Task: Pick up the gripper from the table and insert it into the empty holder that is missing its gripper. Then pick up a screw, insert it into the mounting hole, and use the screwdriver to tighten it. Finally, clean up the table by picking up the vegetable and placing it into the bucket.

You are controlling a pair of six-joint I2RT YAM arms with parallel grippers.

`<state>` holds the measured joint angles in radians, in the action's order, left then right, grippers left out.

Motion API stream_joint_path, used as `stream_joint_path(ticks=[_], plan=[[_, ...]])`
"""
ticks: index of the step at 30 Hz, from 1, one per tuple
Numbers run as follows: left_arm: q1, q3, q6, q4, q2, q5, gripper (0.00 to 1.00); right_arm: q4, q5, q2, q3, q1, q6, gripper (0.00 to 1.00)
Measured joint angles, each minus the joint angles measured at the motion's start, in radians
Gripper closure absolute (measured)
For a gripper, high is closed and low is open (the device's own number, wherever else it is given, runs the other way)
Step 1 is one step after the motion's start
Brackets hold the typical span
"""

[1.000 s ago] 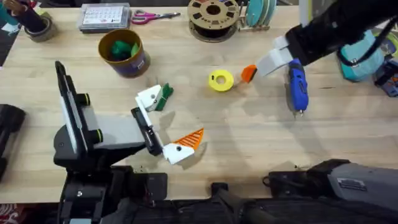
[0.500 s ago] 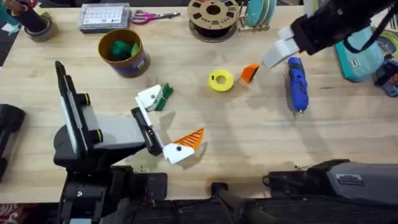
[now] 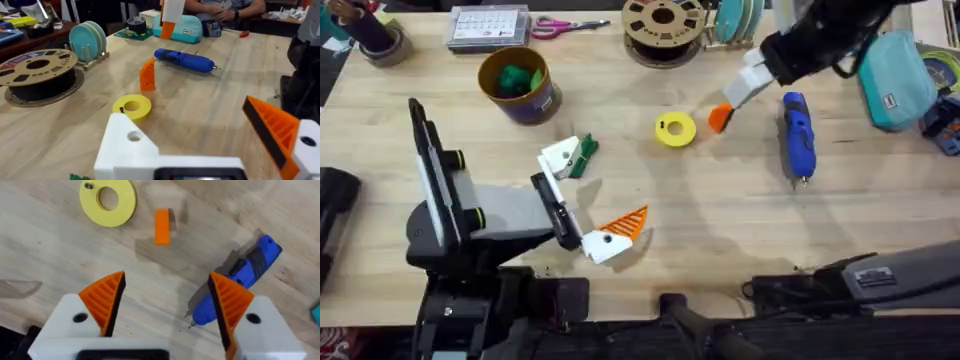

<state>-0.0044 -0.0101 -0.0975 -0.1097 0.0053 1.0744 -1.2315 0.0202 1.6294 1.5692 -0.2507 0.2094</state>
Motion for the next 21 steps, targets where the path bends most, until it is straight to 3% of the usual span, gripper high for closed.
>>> stream_joint_path(ticks=[21], plan=[[0.000,0.000,0.000,0.000,0.000,0.000,0.009,0.110,0.000,0.077,-0.041,-0.063,-0.060,0.005]])
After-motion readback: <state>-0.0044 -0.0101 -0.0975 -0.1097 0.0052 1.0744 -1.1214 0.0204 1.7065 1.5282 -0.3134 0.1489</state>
